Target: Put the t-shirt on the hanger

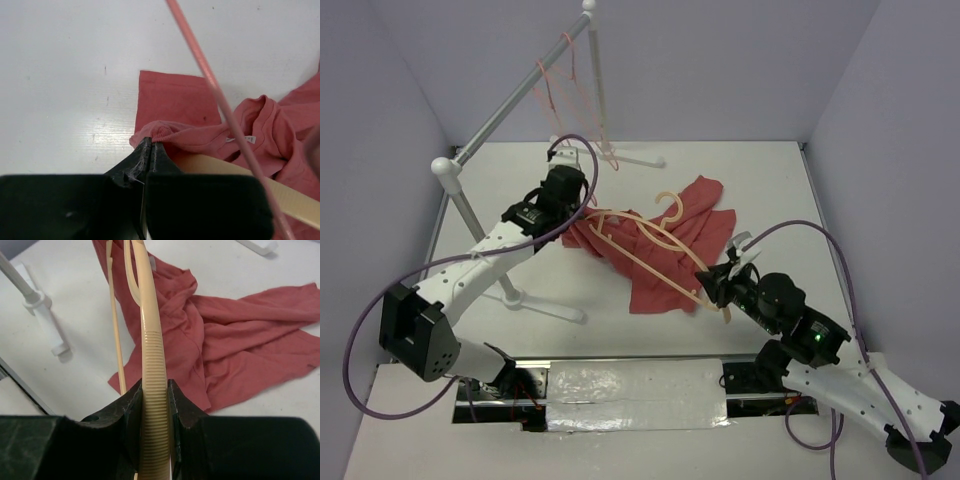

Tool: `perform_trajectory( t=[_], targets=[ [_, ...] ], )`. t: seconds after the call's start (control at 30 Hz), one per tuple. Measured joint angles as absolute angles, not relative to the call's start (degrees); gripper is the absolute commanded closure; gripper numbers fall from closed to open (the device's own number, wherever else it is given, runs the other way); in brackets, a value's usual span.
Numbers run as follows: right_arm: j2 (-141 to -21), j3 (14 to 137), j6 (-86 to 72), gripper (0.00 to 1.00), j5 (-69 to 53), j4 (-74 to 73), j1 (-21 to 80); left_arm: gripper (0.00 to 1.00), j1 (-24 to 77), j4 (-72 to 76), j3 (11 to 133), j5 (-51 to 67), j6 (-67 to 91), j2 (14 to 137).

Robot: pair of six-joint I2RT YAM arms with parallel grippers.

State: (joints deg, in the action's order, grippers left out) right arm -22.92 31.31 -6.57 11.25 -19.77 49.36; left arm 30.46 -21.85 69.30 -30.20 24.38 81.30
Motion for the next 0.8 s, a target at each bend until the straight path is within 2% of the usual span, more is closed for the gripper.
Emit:
perform_trajectory(
  t=[0.47,0.8],
  targets=[
    [-25.78,26.98,-1.67,1.00,11.27,-12.80,49.52,1.00,30.15,-17.02,62.30,-23.53,22.55,75.13],
    [-26.41,28.27,2.48,1.00,11.73,-12.64,49.52,1.00,33.71,-15.90,60.49,-27.05,19.38,73.71]
  ],
)
